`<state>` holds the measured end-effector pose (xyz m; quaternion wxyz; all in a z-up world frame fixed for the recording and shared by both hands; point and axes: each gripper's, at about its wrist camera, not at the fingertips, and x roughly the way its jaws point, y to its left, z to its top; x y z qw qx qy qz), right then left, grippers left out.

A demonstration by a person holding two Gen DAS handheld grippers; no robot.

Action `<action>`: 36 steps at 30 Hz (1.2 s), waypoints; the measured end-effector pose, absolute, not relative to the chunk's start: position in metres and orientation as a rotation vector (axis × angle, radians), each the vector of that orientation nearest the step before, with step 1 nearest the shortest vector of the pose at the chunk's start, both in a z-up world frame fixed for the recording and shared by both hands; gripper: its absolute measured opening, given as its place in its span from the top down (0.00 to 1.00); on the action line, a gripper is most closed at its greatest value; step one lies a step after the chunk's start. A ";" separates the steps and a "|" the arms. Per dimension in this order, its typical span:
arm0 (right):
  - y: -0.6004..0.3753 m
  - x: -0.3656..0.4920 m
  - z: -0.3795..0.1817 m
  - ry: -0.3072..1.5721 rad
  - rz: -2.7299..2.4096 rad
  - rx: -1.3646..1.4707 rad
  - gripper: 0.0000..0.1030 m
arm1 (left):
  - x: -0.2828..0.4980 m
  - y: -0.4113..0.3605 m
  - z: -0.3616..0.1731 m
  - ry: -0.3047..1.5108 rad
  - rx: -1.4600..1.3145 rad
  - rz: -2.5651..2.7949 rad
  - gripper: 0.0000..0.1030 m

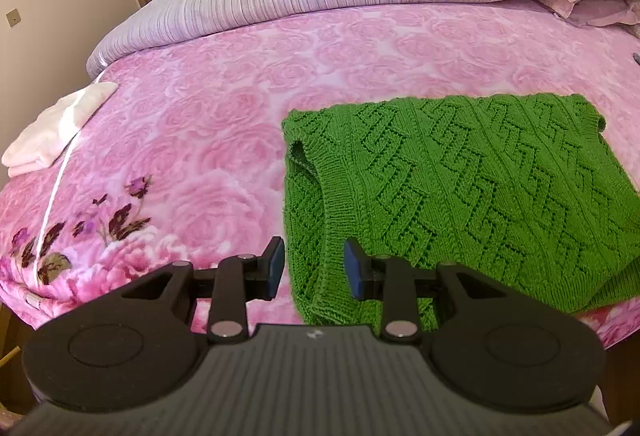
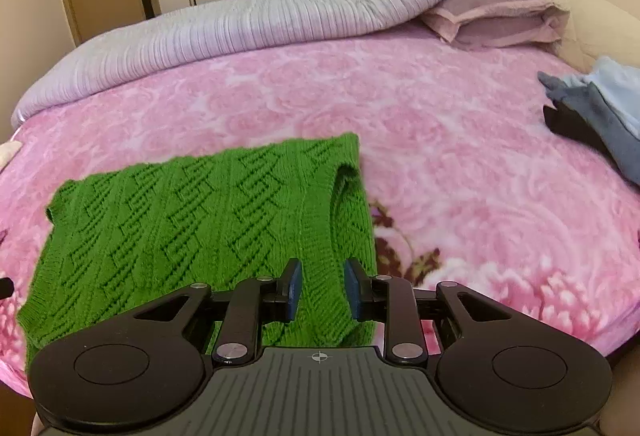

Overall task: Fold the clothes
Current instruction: 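Open both grippers and withdraw from the folded vest, then grasp the folded vest edge with both grippers and tug it straight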

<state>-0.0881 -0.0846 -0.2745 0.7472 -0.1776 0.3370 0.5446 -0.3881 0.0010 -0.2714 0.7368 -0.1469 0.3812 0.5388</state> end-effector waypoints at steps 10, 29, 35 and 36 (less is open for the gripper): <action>-0.089 -0.101 -0.292 0.723 1.372 -0.357 0.73 | -0.400 0.009 -0.292 0.620 -0.503 0.970 0.72; -0.141 -0.044 -0.335 1.183 1.214 0.110 0.66 | -0.476 0.010 -0.326 0.386 -1.022 0.931 0.77; -0.140 -0.017 -0.357 1.333 1.137 0.371 0.66 | -0.487 0.025 -0.347 0.286 -1.196 0.928 0.77; -0.138 -0.016 -0.357 1.337 1.135 0.374 0.66 | -0.487 0.026 -0.348 0.286 -1.202 0.927 0.80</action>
